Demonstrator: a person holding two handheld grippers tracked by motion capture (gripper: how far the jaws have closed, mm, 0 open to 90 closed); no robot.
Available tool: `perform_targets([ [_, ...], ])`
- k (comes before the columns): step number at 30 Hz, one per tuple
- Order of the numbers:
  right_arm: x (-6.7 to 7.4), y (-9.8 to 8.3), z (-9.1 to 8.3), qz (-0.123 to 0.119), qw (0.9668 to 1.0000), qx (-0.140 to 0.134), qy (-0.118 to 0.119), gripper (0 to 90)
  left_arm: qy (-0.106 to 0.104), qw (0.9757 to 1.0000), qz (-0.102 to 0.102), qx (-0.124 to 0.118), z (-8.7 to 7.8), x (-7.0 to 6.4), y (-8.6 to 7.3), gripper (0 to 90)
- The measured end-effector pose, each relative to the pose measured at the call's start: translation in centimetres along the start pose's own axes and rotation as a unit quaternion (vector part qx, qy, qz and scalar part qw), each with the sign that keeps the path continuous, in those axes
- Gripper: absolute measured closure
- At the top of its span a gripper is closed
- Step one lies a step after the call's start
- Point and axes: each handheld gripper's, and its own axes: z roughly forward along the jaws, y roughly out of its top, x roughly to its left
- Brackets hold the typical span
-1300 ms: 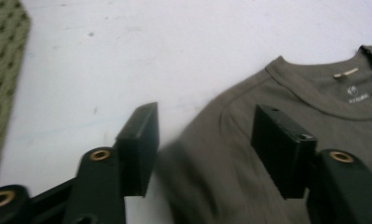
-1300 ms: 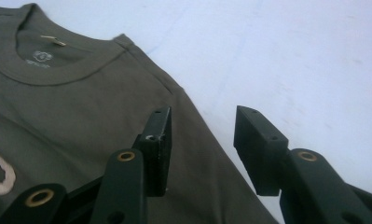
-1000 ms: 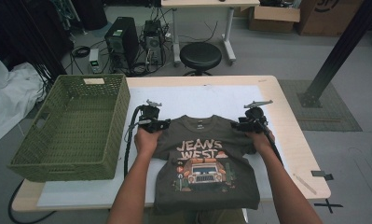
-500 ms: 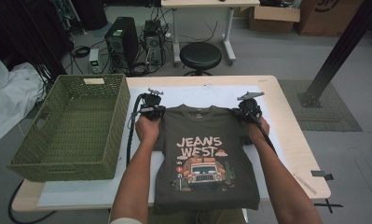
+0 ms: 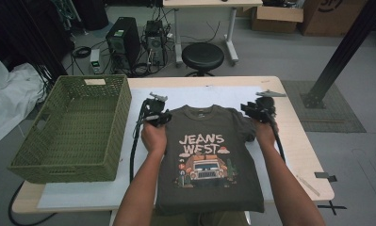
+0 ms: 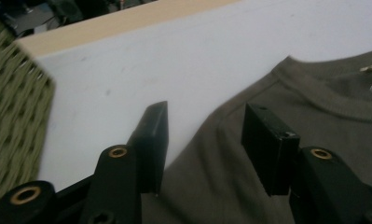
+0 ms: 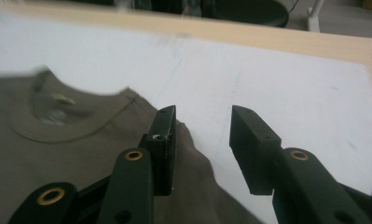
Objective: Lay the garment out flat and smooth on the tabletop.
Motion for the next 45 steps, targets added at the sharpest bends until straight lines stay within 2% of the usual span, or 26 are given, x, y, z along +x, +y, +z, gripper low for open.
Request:
perform_targets([
  [2,-0.7,-1.1,-2.2,0.002,1.0,-0.001,-0.005,63.8,0.002,0.9999,-0.013,-0.004,-0.7,0.4,-1.8,53.6],
  [4,-0.8,-2.5,-3.6,-0.013,0.9998,0.016,0.006,64.6,0.005,0.9997,-0.023,0.003,-1.0,0.7,-3.5,53.7],
  [8,1.3,-4.8,-4.1,-0.048,0.9951,0.048,0.072,72.3,-0.01,0.9984,-0.052,0.02,-1.0,1.1,-5.6,57.4],
  [9,2.0,-5.2,-4.0,-0.064,0.993,0.058,0.081,75.5,-0.013,0.9983,-0.047,0.031,-0.9,1.0,-6.0,60.5],
  [10,2.6,-5.6,-3.7,-0.083,0.9908,0.075,0.077,77.6,-0.013,0.9991,-0.036,0.019,-1.0,0.9,-6.3,63.6],
  [13,3.0,-6.6,-3.3,-0.102,0.987,0.112,0.054,81.8,-0.005,0.9997,-0.017,0.017,-1.2,0.8,-6.5,75.3],
  [15,2.9,-7.0,-4.0,-0.101,0.9883,0.109,0.035,82.1,0.003,0.9995,-0.025,0.018,-1.4,0.9,-6.6,84.0],
  [16,2.7,-7.2,-4.4,-0.086,0.9895,0.111,0.031,81.8,0.001,0.9993,-0.035,0.014,-1.6,1.0,-6.8,85.4],
  [18,2.4,-7.3,-5.0,-0.056,0.9899,0.121,0.049,78.0,-0.007,0.9983,-0.057,0.01,-2.0,1.1,-7.0,85.8],
  [20,1.8,-6.6,-5.7,-0.034,0.9897,0.125,0.059,75.5,-0.016,0.9968,-0.077,-0.015,-2.9,1.4,-7.1,83.2],
  [22,0.8,-5.6,-5.9,-0.016,0.9964,0.075,0.037,69.1,-0.016,0.9954,-0.088,-0.033,-3.3,1.7,-6.9,70.9],
  [23,0.6,-5.4,-5.7,-0.015,0.9972,0.068,0.028,66.3,-0.015,0.9951,-0.09,-0.038,-3.3,1.8,-6.8,69.0],
  [25,-0.3,-4.6,-4.4,-0.021,0.9978,0.06,-0.018,62.7,-0.024,0.9949,-0.092,-0.033,-2.9,2.0,-6.5,66.2],
  [26,-0.7,-4.3,-3.4,-0.022,0.997,0.063,-0.041,61.7,-0.026,0.9952,-0.089,-0.03,-2.7,2.0,-6.4,64.8],
  [28,-1.2,-4.3,-1.7,-0.013,0.9957,0.078,-0.048,59.5,-0.024,0.996,-0.083,-0.025,-2.1,1.9,-6.2,64.0],
  [29,-1.0,-4.6,-1.0,-0.028,0.9933,0.092,-0.063,59.9,-0.025,0.9958,-0.085,-0.023,-1.8,2.0,-6.2,63.4],
  [30,-0.9,-4.9,-0.7,-0.039,0.9932,0.083,-0.072,64.9,-0.025,0.9957,-0.087,-0.019,-1.6,2.0,-6.2,63.2],
  [31,-0.8,-4.9,-0.6,-0.041,0.9932,0.08,-0.074,70.7,-0.024,0.9957,-0.088,-0.014,-1.4,2.1,-6.2,63.1],
  [32,-0.8,-4.9,-0.7,-0.044,0.9926,0.081,-0.08,82.8,-0.025,0.9959,-0.087,-0.007,-1.2,2.2,-6.1,63.1],
  [34,-0.9,-4.7,-1.1,-0.049,0.9885,0.097,-0.105,86.4,-0.022,0.9965,-0.08,-0.007,-1.1,2.3,-6.1,63.0],
  [35,-0.8,-4.7,-1.3,-0.061,0.9841,0.105,-0.129,86.6,-0.02,0.9967,-0.078,-0.009,-1.1,2.4,-6.1,63.0],
  [36,-0.8,-4.8,-1.5,-0.067,0.9829,0.107,-0.135,86.2,-0.019,0.9969,-0.076,-0.011,-1.1,2.5,-6.1,62.9],
  [38,-0.9,-4.9,-1.9,-0.061,0.9856,0.103,-0.12,74.7,-0.023,0.9969,-0.074,-0.013,-1.1,2.6,-6.1,61.7],
  [41,-0.7,-4.8,-3.2,-0.044,0.9916,0.061,-0.105,62.1,-0.028,0.9978,-0.059,-0.012,-0.8,2.6,-6.3,61.2],
  [43,-0.2,-4.7,-4.1,-0.04,0.9943,0.041,-0.089,62.1,-0.033,0.9976,-0.061,-0.005,-0.6,2.6,-6.3,60.8],
  [45,0.7,-4.7,-4.7,-0.047,0.997,0.036,-0.05,60.9,-0.038,0.9974,-0.061,-0.005,-0.3,2.4,-6.0,60.8],
])
